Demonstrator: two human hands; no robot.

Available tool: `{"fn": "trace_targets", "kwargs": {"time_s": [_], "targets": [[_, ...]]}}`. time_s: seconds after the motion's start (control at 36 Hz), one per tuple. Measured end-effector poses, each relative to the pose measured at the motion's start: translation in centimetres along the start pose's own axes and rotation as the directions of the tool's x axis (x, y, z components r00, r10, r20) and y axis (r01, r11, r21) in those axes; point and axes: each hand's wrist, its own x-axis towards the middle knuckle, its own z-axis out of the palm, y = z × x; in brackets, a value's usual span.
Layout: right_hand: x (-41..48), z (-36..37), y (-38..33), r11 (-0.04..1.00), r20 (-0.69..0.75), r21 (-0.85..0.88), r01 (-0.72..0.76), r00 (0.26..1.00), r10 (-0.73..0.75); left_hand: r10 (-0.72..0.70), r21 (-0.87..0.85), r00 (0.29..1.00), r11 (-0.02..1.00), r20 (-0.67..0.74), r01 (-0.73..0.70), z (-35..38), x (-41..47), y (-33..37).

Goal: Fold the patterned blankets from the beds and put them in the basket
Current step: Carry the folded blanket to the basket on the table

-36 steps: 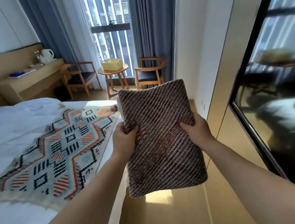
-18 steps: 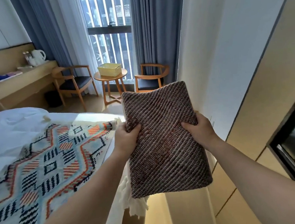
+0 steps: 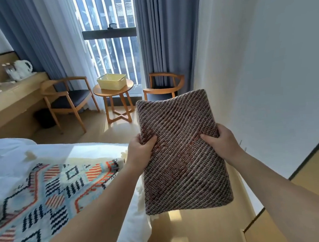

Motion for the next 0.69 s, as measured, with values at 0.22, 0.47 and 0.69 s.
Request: {"fn": "trace_targets", "kwargs": {"time_s": [0.22, 0.47, 0.69], "targets": [[13.8, 0.5, 3.4, 0.999, 0.039, 0.023, 0.023, 0.999, -0.024, -0.017, 0.011, 0.999, 1.0, -0.033, 0.017, 4.6, 11.9, -1.9], [31.5, -0.5, 5.6, 0.998, 0.147, 0.062, 0.025, 0.989, -0.034, -0.037, 0.01, 0.986, 0.999, -0.163, 0.04, 11.6, 25.8, -2.0], [43.8, 0.7, 5.5, 0.995, 0.221, 0.069, 0.071, 0.972, -0.084, -0.046, -0.016, 0.97, 0.999, -0.238, 0.044, 13.6, 35.3, -1.6]]}}
